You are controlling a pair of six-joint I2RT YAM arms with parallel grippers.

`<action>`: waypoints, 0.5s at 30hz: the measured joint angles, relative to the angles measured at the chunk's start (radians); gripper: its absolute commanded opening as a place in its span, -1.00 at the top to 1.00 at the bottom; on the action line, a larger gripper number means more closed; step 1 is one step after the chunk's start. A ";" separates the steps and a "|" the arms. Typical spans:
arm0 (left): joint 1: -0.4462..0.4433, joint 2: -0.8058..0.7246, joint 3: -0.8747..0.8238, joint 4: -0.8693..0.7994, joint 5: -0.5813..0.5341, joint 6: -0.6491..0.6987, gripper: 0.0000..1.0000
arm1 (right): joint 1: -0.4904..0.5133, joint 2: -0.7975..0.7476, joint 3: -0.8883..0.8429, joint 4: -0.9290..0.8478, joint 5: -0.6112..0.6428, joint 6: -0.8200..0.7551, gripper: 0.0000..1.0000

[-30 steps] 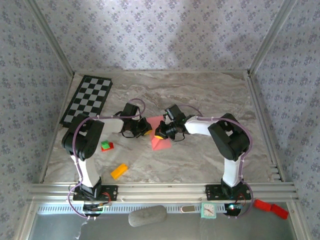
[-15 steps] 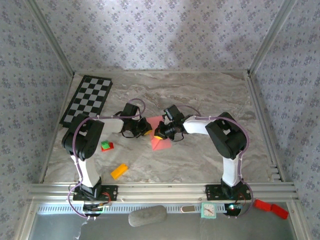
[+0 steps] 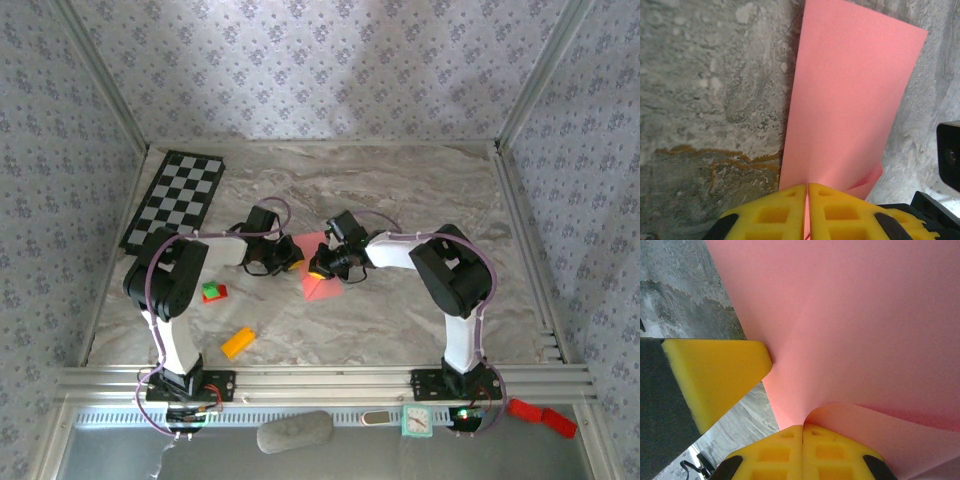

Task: Fold a paper plane with a square sheet of paper (pick it up from the middle)
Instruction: Fold the triangle a second time at the center of the table.

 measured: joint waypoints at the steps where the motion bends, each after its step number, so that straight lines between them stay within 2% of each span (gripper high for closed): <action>1: 0.000 0.000 0.000 0.000 0.000 0.000 0.78 | 0.000 0.000 0.000 0.000 0.000 0.000 1.00; 15: 0.000 0.000 -0.003 0.006 0.000 -0.001 0.78 | 0.000 0.006 0.002 0.000 0.003 0.001 1.00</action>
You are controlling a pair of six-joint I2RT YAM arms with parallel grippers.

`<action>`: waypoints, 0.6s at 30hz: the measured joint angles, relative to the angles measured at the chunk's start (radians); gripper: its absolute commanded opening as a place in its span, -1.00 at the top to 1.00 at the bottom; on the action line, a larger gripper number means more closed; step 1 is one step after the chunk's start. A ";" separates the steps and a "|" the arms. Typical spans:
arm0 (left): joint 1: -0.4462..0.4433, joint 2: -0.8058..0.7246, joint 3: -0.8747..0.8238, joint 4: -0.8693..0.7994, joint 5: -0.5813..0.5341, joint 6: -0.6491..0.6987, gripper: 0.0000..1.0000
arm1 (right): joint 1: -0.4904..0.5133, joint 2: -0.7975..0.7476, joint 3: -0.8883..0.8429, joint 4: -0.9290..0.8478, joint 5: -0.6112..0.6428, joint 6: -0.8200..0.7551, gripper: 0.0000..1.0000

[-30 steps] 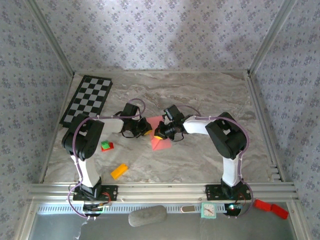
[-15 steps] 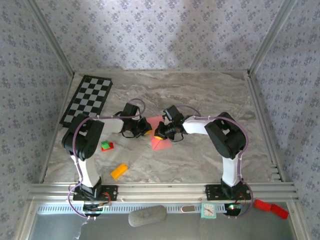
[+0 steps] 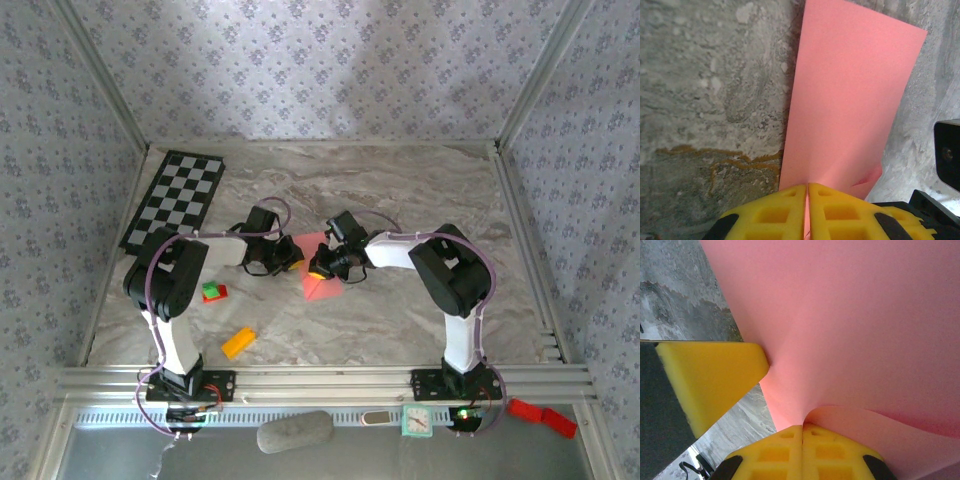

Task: Fold a paper plane with a square sheet of paper (pick it up from the middle)
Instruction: Fold the triangle a second time at the center of the table.

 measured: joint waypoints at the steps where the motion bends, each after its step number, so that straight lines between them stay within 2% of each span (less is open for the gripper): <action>1: 0.000 0.000 -0.002 0.002 0.000 -0.002 0.78 | 0.000 0.001 0.002 -0.001 0.000 0.001 1.00; 12: 0.000 -0.005 0.003 -0.010 -0.005 0.002 0.74 | 0.000 0.005 0.011 -0.014 0.005 0.010 0.99; 18: 0.018 -0.058 0.037 -0.124 -0.061 0.013 0.72 | 0.001 0.011 0.033 -0.048 0.014 0.009 0.78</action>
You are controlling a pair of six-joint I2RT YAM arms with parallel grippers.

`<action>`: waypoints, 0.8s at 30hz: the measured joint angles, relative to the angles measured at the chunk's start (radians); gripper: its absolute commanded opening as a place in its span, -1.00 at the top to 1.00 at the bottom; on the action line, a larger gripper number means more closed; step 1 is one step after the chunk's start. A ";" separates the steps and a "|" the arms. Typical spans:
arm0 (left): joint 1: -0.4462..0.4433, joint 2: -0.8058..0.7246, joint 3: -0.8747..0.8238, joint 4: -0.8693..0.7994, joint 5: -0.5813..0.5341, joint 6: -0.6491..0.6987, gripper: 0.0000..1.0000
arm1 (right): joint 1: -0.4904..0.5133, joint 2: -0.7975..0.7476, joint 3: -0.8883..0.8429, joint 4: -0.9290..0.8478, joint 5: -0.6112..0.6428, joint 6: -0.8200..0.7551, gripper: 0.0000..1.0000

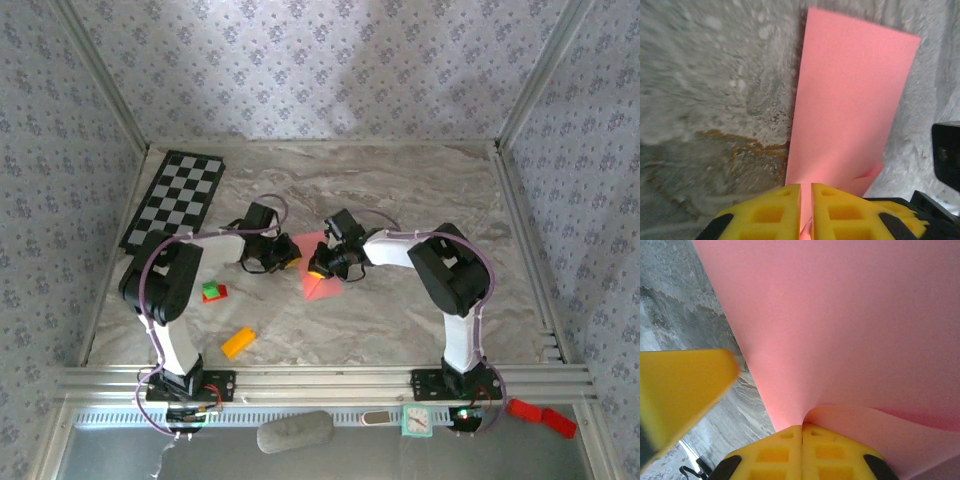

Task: Fold a paper plane with a square sheet of paper (pick it up from the middle)
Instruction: Fold the triangle a second time at the center of the table.

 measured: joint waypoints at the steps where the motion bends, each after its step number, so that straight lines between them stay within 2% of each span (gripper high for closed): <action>1: 0.008 -0.019 0.004 -0.015 -0.012 0.003 0.72 | 0.000 0.001 0.003 -0.006 0.002 0.000 0.74; 7: 0.051 -0.126 0.006 -0.066 -0.064 0.014 0.71 | 0.002 0.002 0.018 -0.011 -0.002 0.000 0.33; 10: 0.061 -0.166 -0.010 -0.076 -0.082 0.014 0.71 | 0.005 0.002 0.023 -0.006 -0.006 0.000 0.21; 18: 0.060 -0.224 -0.080 -0.090 -0.076 0.009 0.70 | 0.005 0.002 0.026 0.000 -0.014 -0.003 0.15; 21: 0.053 -0.225 -0.094 -0.084 -0.056 -0.001 0.72 | 0.005 0.002 0.026 0.000 -0.014 -0.003 0.21; 24: 0.023 -0.224 -0.099 -0.066 -0.036 -0.012 0.75 | 0.005 0.002 0.026 -0.005 -0.010 -0.004 0.34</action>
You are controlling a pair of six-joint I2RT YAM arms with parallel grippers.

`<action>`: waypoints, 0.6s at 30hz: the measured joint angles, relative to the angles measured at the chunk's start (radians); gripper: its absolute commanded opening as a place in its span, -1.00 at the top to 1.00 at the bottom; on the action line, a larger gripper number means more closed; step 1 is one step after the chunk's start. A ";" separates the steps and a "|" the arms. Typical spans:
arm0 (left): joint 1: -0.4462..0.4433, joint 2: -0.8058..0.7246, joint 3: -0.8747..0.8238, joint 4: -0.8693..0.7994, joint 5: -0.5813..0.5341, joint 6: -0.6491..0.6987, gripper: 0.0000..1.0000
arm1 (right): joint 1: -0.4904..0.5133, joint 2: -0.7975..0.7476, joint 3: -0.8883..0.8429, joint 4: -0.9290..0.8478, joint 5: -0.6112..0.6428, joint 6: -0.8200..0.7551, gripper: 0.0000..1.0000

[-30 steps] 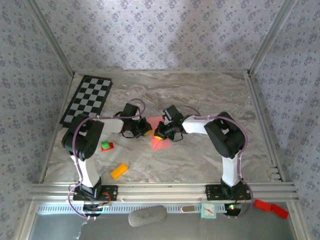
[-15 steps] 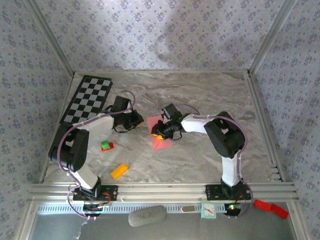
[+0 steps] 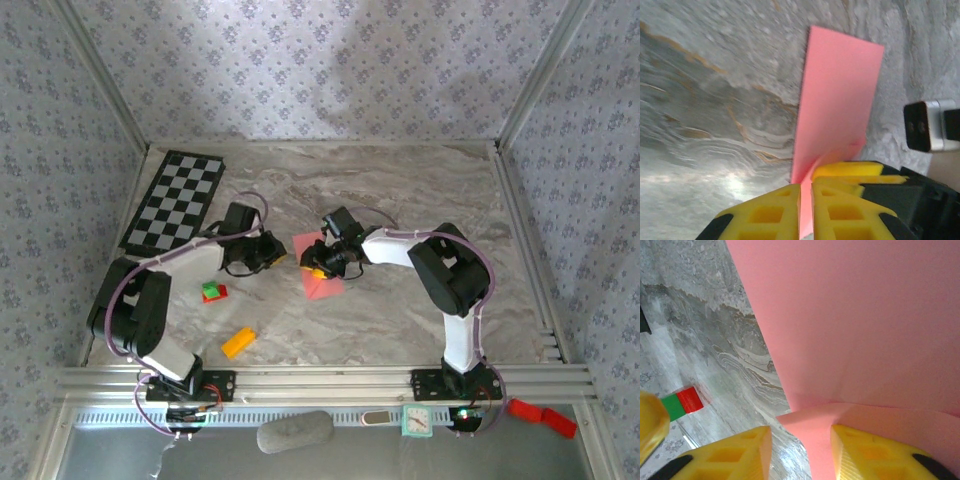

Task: Fold a paper plane with a square sheet of paper (pick it up from the middle)
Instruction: Fold the triangle a second time at the center of the table.

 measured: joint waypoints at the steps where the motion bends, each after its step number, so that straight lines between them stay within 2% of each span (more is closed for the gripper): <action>1: -0.010 0.000 0.000 0.005 0.005 -0.003 0.76 | 0.000 0.000 -0.001 -0.002 0.003 0.000 0.37; 4: -0.043 0.014 0.000 0.034 0.019 -0.015 0.79 | 0.000 0.000 -0.004 -0.004 0.009 -0.003 0.44; 9: -0.082 0.071 0.000 0.078 0.037 -0.039 0.82 | 0.000 0.001 -0.010 -0.005 0.016 -0.007 0.66; 14: -0.096 0.121 0.000 0.104 0.038 -0.053 0.85 | 0.000 0.006 -0.013 -0.009 0.022 -0.006 0.87; 18: -0.100 0.149 0.002 0.110 0.040 -0.057 0.89 | 0.000 0.006 -0.013 -0.007 0.018 -0.006 0.96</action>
